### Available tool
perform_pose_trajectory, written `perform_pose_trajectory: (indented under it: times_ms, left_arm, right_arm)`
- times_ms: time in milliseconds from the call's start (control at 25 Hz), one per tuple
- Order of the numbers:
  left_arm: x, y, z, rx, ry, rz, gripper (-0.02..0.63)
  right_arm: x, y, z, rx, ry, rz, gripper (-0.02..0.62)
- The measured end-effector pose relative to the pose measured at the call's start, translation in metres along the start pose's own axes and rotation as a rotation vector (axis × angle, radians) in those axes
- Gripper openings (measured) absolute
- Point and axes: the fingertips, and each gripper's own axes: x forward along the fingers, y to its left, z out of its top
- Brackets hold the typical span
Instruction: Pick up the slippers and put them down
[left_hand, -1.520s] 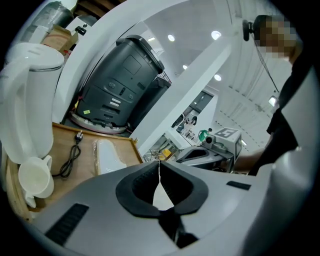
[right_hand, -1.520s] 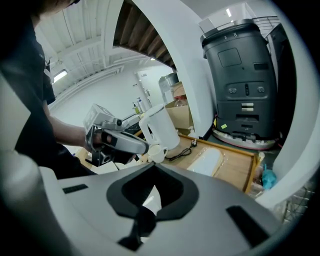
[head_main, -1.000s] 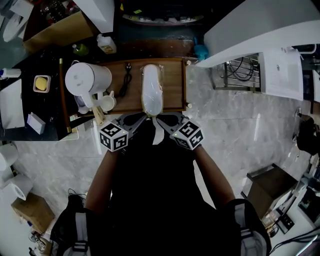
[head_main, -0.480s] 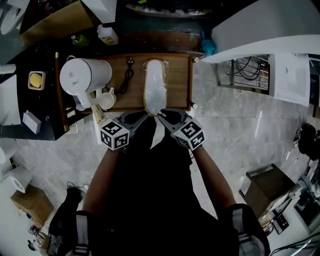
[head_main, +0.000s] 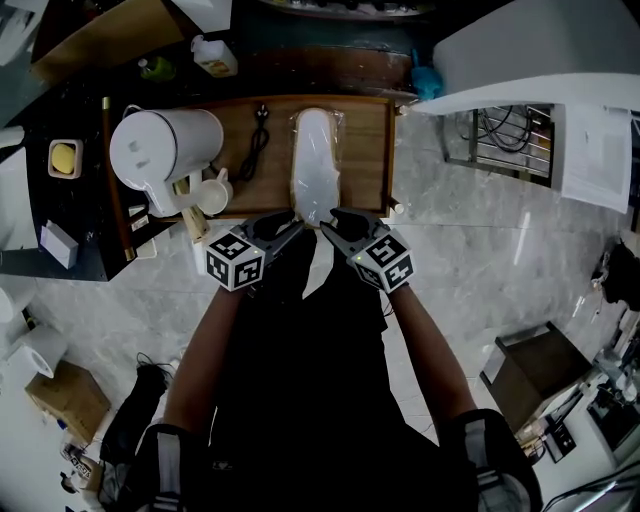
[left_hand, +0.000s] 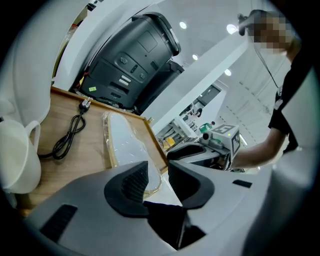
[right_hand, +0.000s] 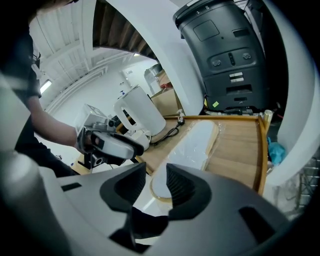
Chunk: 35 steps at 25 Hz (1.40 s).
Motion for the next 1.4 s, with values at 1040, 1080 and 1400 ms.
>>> perform_pose_trajectory:
  times_ms: [1040,1080,1400]
  left_arm:
    - [0.033,0.063,-0.014,-0.072,0.065,0.105,0.278]
    - [0.033,0.065,-0.014,-0.076,0.069,0.109,0.278]
    - [0.041,0.077,-0.022,-0.121,0.115,0.103,0.278]
  right_arm:
    - [0.04,-0.059,-0.011,0.184,0.007,-0.082,0.378]
    - [0.041,-0.06,-0.012,0.195,0.01,-0.082,0.379]
    - [0.049,-0.069,-0.016,0.274,0.027,-0.081,0.377]
